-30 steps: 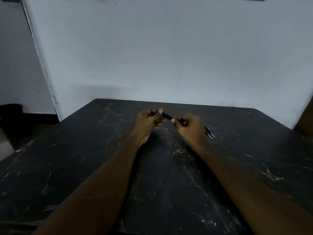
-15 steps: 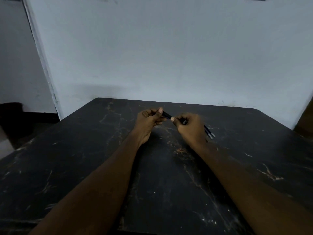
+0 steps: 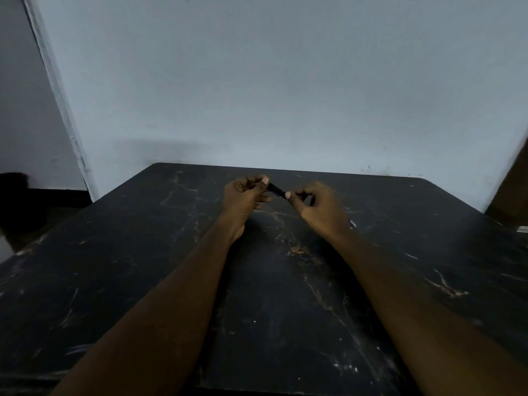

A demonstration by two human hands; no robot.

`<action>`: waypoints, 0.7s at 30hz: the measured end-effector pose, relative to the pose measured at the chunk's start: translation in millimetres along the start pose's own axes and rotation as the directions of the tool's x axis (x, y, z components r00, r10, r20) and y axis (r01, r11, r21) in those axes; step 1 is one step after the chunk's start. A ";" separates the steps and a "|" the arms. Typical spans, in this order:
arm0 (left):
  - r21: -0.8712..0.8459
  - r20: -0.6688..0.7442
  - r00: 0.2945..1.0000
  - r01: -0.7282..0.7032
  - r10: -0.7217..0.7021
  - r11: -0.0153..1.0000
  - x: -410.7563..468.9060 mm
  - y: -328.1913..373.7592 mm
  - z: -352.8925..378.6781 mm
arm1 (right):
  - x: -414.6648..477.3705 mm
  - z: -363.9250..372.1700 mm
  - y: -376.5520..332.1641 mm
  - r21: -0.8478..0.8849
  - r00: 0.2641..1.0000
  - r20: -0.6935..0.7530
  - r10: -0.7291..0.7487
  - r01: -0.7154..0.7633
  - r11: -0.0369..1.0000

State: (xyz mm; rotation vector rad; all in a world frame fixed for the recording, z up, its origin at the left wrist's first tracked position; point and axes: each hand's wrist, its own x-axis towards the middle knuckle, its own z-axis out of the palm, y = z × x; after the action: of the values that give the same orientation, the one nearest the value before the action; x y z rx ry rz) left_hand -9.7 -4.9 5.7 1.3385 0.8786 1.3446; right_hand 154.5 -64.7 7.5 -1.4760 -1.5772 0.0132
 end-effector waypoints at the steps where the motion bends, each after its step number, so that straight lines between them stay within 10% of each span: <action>1: 0.004 -0.011 1.000 0.002 -0.002 1.000 1.0 -0.2 -0.9 | 1.2 -2.4 1.5 0.012 1.000 -0.020 0.023 -0.023 1.000; 7: 0.069 -0.063 0.998 0.023 -0.019 0.997 4.2 -1.3 -0.8 | 7.2 -28.1 19.7 -0.281 0.969 -0.061 0.239 -0.246 0.928; 11: 0.406 -0.053 0.995 -0.052 0.080 0.912 1.0 -0.4 -0.9 | 4.1 -36.6 16.8 -0.519 0.942 0.042 0.332 -0.263 0.813; 21: 0.866 0.132 0.991 -0.123 0.016 0.484 3.7 -8.1 -1.7 | 3.9 -26.5 10.5 -0.395 0.932 0.155 0.326 -0.244 0.886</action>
State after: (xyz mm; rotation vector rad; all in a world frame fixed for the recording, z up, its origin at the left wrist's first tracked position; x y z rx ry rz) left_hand -9.6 0.8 -1.3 2.2270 1.5693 0.8203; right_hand 179.5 -73.6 18.5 -2.0607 -1.5755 0.0529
